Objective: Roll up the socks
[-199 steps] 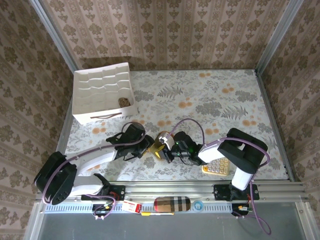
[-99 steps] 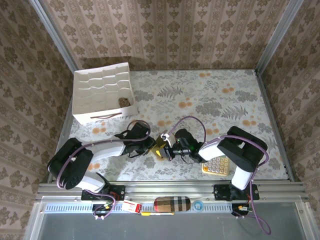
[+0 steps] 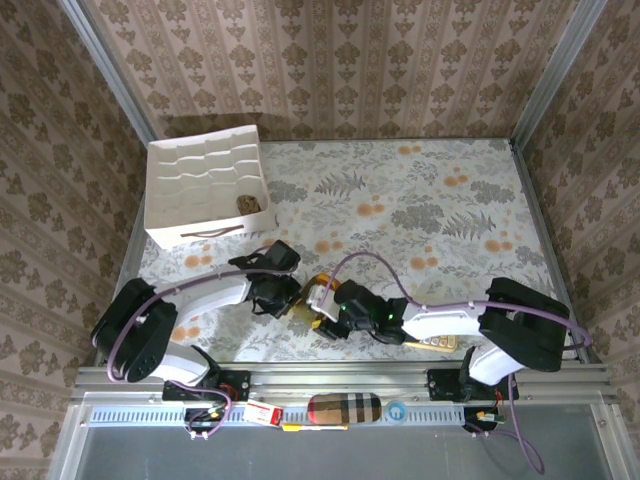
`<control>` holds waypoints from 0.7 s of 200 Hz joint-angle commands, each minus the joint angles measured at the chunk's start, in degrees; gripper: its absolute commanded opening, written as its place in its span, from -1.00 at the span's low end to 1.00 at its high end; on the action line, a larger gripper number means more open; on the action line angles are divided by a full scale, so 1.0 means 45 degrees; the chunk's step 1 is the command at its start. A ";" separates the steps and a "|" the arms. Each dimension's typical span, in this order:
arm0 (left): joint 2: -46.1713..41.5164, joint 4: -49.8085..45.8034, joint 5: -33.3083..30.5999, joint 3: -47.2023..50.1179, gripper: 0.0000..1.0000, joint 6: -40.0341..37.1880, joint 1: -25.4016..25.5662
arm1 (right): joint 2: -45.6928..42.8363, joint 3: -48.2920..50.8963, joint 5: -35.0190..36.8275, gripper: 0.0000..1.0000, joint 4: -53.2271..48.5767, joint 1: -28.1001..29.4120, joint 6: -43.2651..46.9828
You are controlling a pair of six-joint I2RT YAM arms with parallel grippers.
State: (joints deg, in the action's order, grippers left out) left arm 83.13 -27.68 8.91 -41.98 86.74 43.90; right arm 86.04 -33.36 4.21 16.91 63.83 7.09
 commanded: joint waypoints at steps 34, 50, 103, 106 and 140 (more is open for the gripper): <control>0.1981 -0.3909 -0.0310 -0.1462 -1.00 -0.0645 0.0127 | 0.1144 -0.1590 0.5703 0.15 -0.0935 0.2280 0.1703; 0.2141 -0.3873 -0.0112 -0.1521 -1.00 -0.0748 0.0108 | 0.1741 -0.2195 0.6433 0.17 -0.0858 0.2435 0.2172; 0.1974 -0.3375 0.0204 -0.1346 -1.00 -0.0849 -0.0007 | 0.3693 -0.3401 0.6451 0.10 -0.1903 0.2433 0.2003; 0.1943 -0.3343 0.0213 -0.1337 -1.00 -0.0866 -0.0036 | 0.3810 -0.3422 0.6490 0.08 -0.1994 0.2426 0.1886; 0.1061 -0.2287 0.0522 -0.0796 -0.75 -0.0855 -0.0272 | 0.4398 -0.3364 0.6388 -0.53 -0.3455 0.1956 -0.0036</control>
State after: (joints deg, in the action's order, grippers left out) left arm 89.36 -35.81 9.91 -49.41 83.72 43.40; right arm 103.57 -48.95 32.42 10.33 74.35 13.98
